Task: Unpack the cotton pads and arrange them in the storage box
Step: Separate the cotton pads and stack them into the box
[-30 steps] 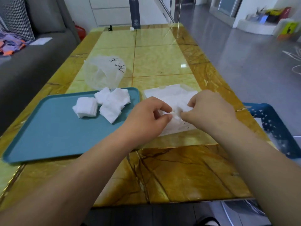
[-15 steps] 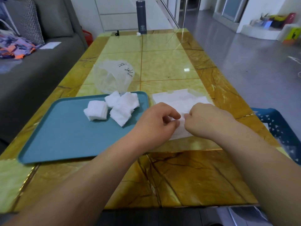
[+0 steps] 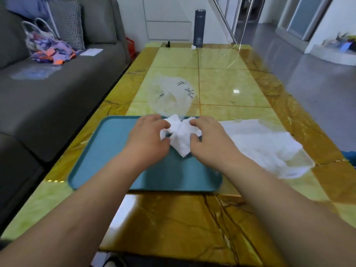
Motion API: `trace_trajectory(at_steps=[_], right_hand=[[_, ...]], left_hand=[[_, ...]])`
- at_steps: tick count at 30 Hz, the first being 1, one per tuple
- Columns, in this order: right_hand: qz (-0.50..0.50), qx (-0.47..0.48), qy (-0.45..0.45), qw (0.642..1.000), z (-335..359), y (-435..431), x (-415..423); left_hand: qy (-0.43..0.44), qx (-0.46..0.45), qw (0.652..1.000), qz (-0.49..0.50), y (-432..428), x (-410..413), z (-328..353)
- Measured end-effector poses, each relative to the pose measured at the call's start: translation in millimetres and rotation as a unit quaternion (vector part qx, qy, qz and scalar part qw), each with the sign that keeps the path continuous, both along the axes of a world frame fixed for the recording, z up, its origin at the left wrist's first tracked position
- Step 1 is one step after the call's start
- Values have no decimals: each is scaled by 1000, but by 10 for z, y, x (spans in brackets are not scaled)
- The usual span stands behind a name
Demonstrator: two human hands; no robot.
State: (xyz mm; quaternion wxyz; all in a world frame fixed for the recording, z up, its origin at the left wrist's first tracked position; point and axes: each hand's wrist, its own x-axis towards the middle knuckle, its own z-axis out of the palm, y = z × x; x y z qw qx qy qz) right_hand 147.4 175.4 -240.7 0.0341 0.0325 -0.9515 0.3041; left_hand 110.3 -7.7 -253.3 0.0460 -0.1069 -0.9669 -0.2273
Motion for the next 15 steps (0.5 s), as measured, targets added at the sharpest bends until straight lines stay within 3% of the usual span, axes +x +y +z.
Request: trace_trajectory(at_steps=[5,11,15], right_hand=[[28,120,-97,988,-142,-98,-389],[55,42,-100,993,-58,-126,-408],[60,75,-106,990,-103,-50,-201]], left_hand=[[-58,-78,992,-82,-22,-238,-93],[-93,-97,986,-99,12,-208,-145],[-99,-108,984,-105,-115,-80,-129]])
